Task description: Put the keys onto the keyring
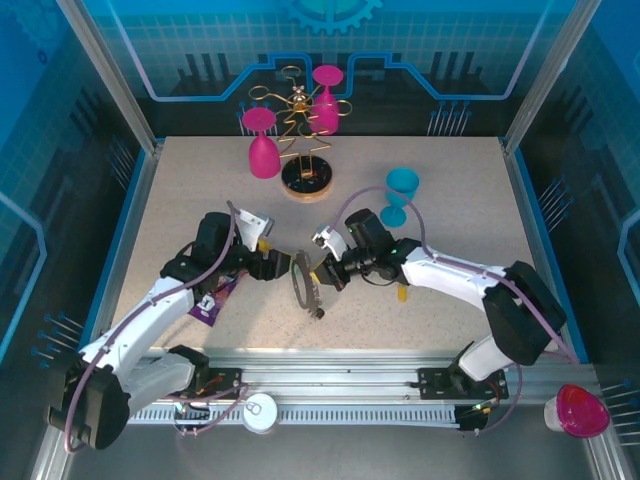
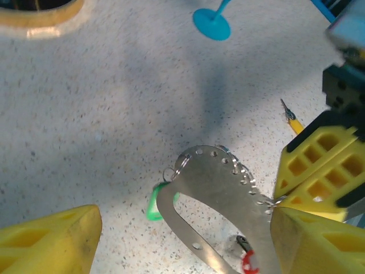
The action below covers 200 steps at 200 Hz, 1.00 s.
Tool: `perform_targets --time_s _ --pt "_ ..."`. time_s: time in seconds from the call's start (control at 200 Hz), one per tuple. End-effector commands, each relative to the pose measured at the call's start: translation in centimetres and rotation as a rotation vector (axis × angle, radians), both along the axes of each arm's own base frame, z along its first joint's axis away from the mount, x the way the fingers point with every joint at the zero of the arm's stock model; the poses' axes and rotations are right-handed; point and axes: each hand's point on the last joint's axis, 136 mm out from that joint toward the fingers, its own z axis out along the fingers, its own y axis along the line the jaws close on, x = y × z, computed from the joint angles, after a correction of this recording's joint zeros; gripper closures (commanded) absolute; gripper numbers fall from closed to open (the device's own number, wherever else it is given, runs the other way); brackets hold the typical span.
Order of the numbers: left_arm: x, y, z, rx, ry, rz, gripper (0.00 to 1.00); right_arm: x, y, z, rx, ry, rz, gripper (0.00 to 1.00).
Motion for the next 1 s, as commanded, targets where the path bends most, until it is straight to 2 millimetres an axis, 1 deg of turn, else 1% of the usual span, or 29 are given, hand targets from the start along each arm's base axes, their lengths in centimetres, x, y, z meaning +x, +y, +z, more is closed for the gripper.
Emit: perform_targets --time_s 0.0,0.11,0.315,0.595,0.805,0.996 --pt "1.3 0.2 0.2 -0.098 0.09 0.138 0.23 1.6 -0.2 -2.0 -0.024 0.088 -0.13 1.0" --pt "1.4 -0.2 -0.3 -0.123 0.136 0.151 0.24 1.9 -1.1 -4.3 -0.105 0.145 -0.172 1.0" --pt "1.6 -0.5 -0.6 -0.137 0.139 0.155 0.24 1.8 -2.7 -7.1 -0.209 0.225 -0.198 1.0" --pt "1.5 -0.5 -1.0 -0.128 0.136 0.147 0.25 1.5 -3.3 -8.1 -0.238 0.275 -0.201 1.0" --pt "1.5 -0.5 -1.2 -0.127 0.135 0.144 0.25 1.1 -4.1 -9.1 -0.268 0.311 -0.205 0.91" --pt "1.4 -0.4 -1.2 -0.124 0.135 0.14 0.25 1.1 -4.3 -8.9 -0.281 0.313 -0.199 0.85"
